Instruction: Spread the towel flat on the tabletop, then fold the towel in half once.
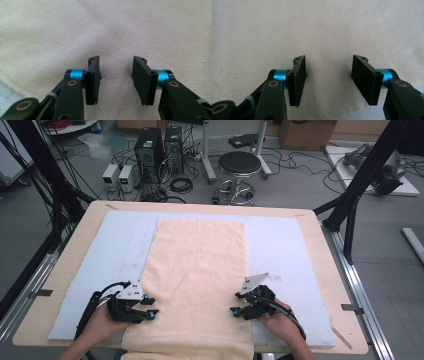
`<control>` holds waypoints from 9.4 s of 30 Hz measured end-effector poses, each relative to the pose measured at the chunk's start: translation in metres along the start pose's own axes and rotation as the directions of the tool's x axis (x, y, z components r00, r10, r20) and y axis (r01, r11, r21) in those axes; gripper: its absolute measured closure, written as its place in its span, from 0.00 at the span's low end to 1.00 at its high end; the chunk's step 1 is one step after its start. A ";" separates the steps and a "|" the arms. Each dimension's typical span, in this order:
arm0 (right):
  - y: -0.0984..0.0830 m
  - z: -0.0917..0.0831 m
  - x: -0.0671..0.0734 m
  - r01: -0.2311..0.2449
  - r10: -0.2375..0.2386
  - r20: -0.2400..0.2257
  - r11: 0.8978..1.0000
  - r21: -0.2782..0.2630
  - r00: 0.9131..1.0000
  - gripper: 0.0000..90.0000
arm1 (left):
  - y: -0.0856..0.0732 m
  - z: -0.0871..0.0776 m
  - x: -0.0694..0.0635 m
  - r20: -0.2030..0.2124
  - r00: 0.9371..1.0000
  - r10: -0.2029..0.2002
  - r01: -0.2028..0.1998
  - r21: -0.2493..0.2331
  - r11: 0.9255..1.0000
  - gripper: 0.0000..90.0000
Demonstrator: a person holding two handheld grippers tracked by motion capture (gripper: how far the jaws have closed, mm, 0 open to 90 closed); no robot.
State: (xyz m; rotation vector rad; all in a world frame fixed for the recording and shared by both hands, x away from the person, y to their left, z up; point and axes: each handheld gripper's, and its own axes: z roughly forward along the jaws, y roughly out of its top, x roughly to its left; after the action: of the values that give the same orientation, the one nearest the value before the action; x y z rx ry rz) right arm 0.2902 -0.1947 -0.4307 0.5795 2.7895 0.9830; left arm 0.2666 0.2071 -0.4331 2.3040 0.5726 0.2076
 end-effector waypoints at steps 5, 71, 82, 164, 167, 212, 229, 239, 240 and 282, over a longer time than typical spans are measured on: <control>0.000 0.001 -0.011 -0.014 0.014 0.030 1.000 -0.018 0.999 0.49 | 0.002 0.004 0.006 -0.016 1.000 -0.013 0.013 -0.015 1.000 0.66; -0.008 -0.002 0.009 -0.005 0.006 0.010 0.999 -0.044 1.000 0.37 | -0.010 -0.005 0.002 0.004 0.999 -0.032 0.032 -0.026 0.999 0.43; -0.006 -0.018 -0.007 -0.087 0.095 0.067 0.989 -0.116 0.993 0.26 | -0.006 -0.013 0.016 -0.028 0.996 -0.081 0.079 -0.085 0.993 0.39; 0.049 0.025 -0.171 -0.366 0.379 0.209 0.925 -0.097 0.902 0.27 | 0.066 0.052 0.170 -0.268 0.881 -0.391 0.376 -0.106 0.920 0.36; 0.046 0.026 -0.171 -0.363 0.374 0.221 0.927 -0.092 0.901 0.29 | 0.068 0.056 0.171 -0.274 0.885 -0.376 0.364 -0.093 0.927 0.36; 0.063 0.005 -0.153 -0.283 0.290 0.122 0.956 -0.074 0.949 0.93 | 0.073 0.018 0.163 -0.212 0.923 -0.320 0.307 -0.094 0.947 0.96; 0.053 -0.060 -0.053 -0.049 0.052 0.023 0.991 -0.126 0.998 0.92 | 0.042 -0.053 0.074 -0.134 0.981 -0.143 0.121 -0.159 0.980 0.95; 0.002 -0.041 0.001 -0.073 0.072 -0.019 0.992 -0.101 0.997 0.59 | -0.006 -0.058 0.026 -0.058 0.993 -0.102 0.093 -0.129 0.987 0.64; 0.001 -0.044 0.000 -0.071 0.070 -0.011 0.991 -0.109 0.998 0.58 | -0.004 -0.059 0.028 -0.069 0.993 -0.098 0.088 -0.127 0.988 0.61; 0.017 0.009 -0.090 -0.199 0.207 0.121 0.977 -0.072 0.971 0.82 | 0.016 0.015 0.103 -0.215 0.950 -0.228 0.221 -0.058 0.974 0.91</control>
State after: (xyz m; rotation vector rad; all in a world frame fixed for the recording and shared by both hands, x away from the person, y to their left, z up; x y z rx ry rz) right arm 0.3803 -0.2132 -0.4273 0.9011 2.6182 1.0220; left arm 0.3678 0.2349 -0.4342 2.1757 0.9316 0.3625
